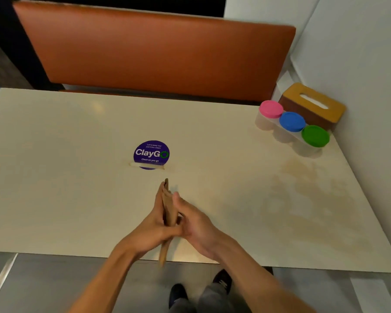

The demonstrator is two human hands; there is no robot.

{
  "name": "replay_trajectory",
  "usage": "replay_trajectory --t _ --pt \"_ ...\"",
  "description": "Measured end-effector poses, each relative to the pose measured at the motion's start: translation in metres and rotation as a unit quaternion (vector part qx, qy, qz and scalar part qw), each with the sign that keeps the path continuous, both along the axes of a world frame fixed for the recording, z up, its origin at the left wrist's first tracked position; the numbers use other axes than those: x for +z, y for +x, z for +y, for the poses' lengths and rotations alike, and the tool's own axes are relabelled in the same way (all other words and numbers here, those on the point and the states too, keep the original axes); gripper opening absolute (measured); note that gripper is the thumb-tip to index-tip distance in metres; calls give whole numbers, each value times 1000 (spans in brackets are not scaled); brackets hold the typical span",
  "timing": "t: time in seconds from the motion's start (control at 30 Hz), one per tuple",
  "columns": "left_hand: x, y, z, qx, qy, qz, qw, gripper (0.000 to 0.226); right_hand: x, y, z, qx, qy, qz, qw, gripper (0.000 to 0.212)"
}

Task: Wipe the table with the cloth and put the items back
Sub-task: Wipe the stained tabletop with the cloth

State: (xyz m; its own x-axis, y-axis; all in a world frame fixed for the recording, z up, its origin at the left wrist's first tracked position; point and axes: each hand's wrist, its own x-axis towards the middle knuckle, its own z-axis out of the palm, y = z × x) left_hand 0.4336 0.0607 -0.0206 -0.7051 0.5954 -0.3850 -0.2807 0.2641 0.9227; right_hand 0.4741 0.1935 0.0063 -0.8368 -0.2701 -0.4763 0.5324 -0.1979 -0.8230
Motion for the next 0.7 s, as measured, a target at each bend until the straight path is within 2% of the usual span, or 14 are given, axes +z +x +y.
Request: replay_trajectory --t 0.07,0.13,0.2,0.27,0.33,0.4,0.47,0.5,0.57,0.63,0.7 --pt "2 -9 -9 10 -17 7 1000 102 6 -11 2 31 -60 -11 998 60" --pt "2 -19 -16 41 -42 24 998 86 10 -20 12 48 -49 -27 997 77" --pt "0 -31 -23 102 -74 37 991 71 11 -25 29 24 28 -20 999 69" --pt "-3 -45 -31 146 -85 64 984 63 7 -20 55 -48 149 17 988 41" --pt "-7 -54 -41 151 -114 118 975 69 -7 -5 88 -114 279 53 952 24" --pt "-19 -58 -46 144 -173 187 956 67 -26 14 126 -131 402 73 903 21" --pt "-38 -52 -41 89 -327 226 913 65 -44 33 161 -107 504 89 852 24" --pt "-49 -43 -34 46 -393 215 893 66 -52 40 175 -85 535 95 835 26" --pt "-71 -24 -20 -10 -449 201 871 68 -69 53 195 -28 561 89 823 32" --pt "-87 -11 -11 2 -468 240 851 69 -83 64 204 18 563 87 822 35" --pt "-94 -7 -3 31 -471 247 846 70 -91 69 208 32 563 95 821 38"
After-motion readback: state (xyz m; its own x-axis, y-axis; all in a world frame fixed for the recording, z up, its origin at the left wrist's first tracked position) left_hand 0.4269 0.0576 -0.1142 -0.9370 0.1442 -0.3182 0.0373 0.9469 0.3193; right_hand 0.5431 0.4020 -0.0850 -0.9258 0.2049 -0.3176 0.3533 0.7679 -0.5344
